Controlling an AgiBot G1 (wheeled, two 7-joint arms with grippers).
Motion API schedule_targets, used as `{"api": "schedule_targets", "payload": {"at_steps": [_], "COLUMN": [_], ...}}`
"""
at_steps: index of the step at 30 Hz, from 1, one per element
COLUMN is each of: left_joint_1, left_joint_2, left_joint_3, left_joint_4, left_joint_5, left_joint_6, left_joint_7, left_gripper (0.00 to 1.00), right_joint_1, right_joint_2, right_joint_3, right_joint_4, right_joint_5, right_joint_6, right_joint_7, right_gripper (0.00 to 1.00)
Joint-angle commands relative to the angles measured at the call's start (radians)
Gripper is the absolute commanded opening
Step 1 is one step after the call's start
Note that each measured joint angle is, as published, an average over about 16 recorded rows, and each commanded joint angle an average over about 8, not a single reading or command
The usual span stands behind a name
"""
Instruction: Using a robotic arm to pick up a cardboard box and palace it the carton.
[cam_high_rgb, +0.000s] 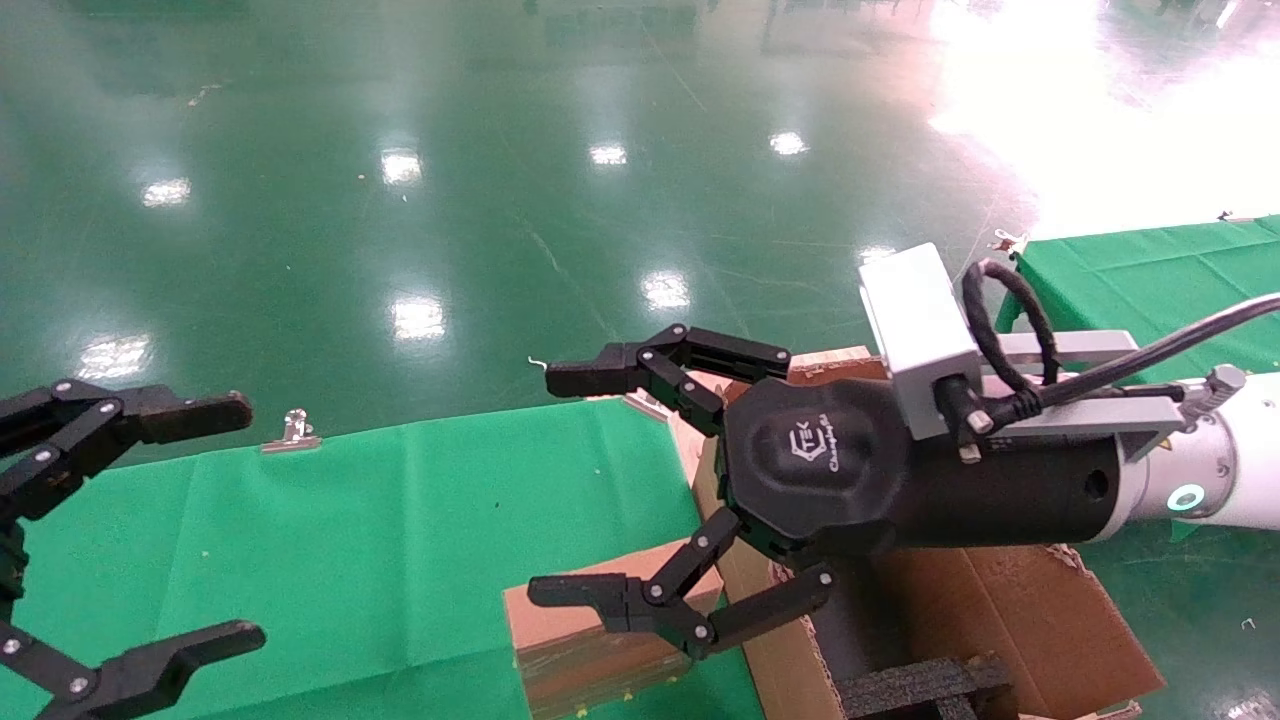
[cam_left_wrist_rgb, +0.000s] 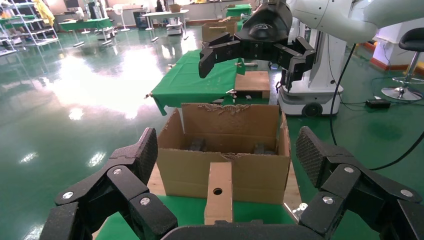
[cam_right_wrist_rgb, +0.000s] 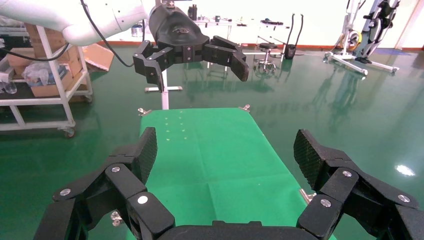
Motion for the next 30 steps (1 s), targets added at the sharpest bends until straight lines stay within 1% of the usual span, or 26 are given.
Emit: {"api": "schedule_targets", "payload": {"at_steps": [1,12,13,20,21,27,30], "left_joint_1": [0.0,0.0,0.0,0.0,0.0,0.0,0.0], "left_joint_2": [0.0,0.0,0.0,0.0,0.0,0.0,0.0], "left_joint_3": [0.0,0.0,0.0,0.0,0.0,0.0,0.0], "left_joint_4": [0.0,0.0,0.0,0.0,0.0,0.0,0.0], "left_joint_5": [0.0,0.0,0.0,0.0,0.0,0.0,0.0], "left_joint_6": [0.0,0.0,0.0,0.0,0.0,0.0,0.0], "left_joint_7": [0.0,0.0,0.0,0.0,0.0,0.0,0.0], "left_gripper": [1.0,1.0,0.93,0.06,0.0,0.0,0.0], "right_joint_1": [0.0,0.0,0.0,0.0,0.0,0.0,0.009], "right_joint_2": [0.0,0.0,0.0,0.0,0.0,0.001,0.003], "right_joint_3": [0.0,0.0,0.0,0.0,0.0,-0.001,-0.01], "right_joint_4": [0.0,0.0,0.0,0.0,0.0,0.0,0.0], "right_joint_5": [0.0,0.0,0.0,0.0,0.0,-0.003,-0.022], "right_joint_6": [0.0,0.0,0.0,0.0,0.0,-0.001,-0.006], "right_joint_7": [0.0,0.0,0.0,0.0,0.0,0.0,0.002], "right_gripper": [1.0,1.0,1.0,1.0,1.0,1.0,1.0]}}
